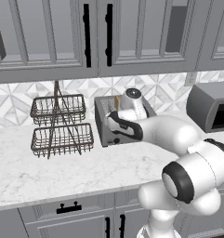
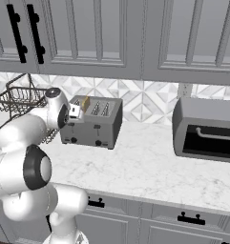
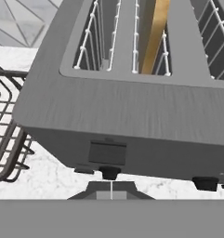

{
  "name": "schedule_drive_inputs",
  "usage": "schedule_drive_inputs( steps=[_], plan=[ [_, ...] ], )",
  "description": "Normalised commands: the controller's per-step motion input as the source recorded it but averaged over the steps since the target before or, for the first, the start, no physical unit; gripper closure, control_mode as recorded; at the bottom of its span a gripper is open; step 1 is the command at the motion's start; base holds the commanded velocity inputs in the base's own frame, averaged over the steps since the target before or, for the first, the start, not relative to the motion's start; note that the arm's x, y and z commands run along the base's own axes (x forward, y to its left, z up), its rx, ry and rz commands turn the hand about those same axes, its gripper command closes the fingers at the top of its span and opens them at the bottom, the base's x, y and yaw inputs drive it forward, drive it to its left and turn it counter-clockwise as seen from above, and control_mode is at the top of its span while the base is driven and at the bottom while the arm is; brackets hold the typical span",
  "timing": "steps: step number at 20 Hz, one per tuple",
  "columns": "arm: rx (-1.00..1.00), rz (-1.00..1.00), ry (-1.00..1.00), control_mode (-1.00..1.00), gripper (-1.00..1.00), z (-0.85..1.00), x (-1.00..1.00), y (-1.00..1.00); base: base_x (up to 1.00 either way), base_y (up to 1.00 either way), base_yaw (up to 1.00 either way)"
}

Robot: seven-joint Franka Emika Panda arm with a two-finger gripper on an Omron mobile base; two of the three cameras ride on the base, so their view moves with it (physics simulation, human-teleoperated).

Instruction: Start the toaster. Once the lever pops up, take the bread to the plate on the dining counter.

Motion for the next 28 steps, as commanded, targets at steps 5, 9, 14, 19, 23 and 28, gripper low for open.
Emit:
schedule_drive_inputs(
  steps=[5,9,14,19,23,28],
  plan=[
    [0.0,0.0,0.0,-1.0,1.0,-0.04,0.16,0.0,0.0,0.0,0.0],
    [0.0,0.0,0.0,-1.0,1.0,-0.01,0.16,0.0,0.0,0.0,0.0],
    [0.0,0.0,0.0,-1.0,1.0,-0.1,0.19,0.0,0.0,0.0,0.0],
    [0.0,0.0,0.0,-1.0,1.0,-0.07,0.14,0.02,0.0,0.0,0.0],
    [0.0,0.0,0.0,-1.0,1.0,-0.14,0.07,0.04,0.0,0.0,0.0],
    [0.0,0.0,0.0,-1.0,1.0,-0.22,0.0,0.06,0.0,0.0,0.0]
  ],
)
